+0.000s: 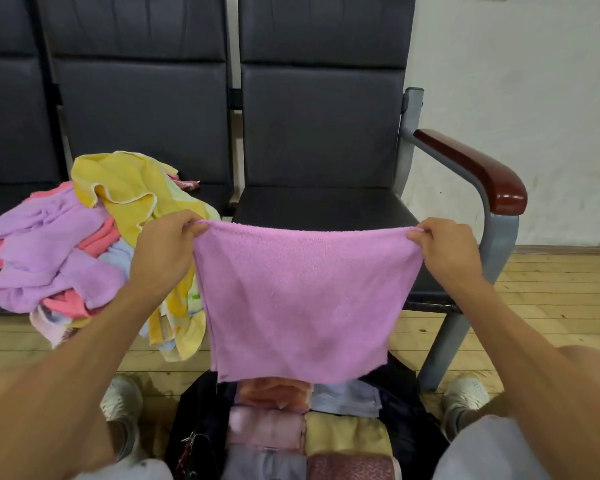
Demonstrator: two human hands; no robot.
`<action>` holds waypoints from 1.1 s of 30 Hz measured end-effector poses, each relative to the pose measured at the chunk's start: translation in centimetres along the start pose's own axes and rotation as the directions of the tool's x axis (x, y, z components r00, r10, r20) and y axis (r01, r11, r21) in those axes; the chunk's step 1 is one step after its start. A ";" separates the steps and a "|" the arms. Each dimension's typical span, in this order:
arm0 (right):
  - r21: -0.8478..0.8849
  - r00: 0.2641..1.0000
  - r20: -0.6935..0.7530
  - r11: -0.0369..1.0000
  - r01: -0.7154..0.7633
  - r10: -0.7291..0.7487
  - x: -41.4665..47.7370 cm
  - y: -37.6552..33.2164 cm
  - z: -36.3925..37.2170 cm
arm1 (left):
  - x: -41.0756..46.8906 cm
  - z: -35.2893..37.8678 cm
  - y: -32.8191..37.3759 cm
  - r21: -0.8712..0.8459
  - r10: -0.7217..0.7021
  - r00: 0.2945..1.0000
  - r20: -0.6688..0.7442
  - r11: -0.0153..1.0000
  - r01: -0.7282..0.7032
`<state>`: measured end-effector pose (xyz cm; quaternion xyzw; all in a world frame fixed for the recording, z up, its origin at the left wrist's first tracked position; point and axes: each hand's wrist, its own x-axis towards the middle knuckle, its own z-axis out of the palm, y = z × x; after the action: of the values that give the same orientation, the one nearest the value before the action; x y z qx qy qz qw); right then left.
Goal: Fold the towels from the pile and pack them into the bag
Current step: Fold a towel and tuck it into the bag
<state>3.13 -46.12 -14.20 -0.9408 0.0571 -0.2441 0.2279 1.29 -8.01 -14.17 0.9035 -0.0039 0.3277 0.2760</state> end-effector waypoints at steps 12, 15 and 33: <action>0.389 0.976 0.059 0.896 -0.214 0.207 0.0 -0.6 0.0 | -0.6 1.9 1.3 -0.553 -0.293 0.943 0.155 0.766 0.329; 0.418 0.971 0.026 0.880 -0.226 0.237 0.7 -0.7 0.6 | 0.2 2.5 1.8 -0.583 -0.298 0.944 0.144 0.745 0.324; 0.618 0.957 -0.077 0.767 -0.174 0.280 9.9 -2.2 8.2 | 9.0 11.2 2.1 -0.715 -0.302 0.917 0.260 0.578 0.393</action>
<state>15.79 -43.05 -15.31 -0.7809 0.1084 -0.2969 0.5388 14.62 -13.80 -14.86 0.7051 0.0224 0.1856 0.6841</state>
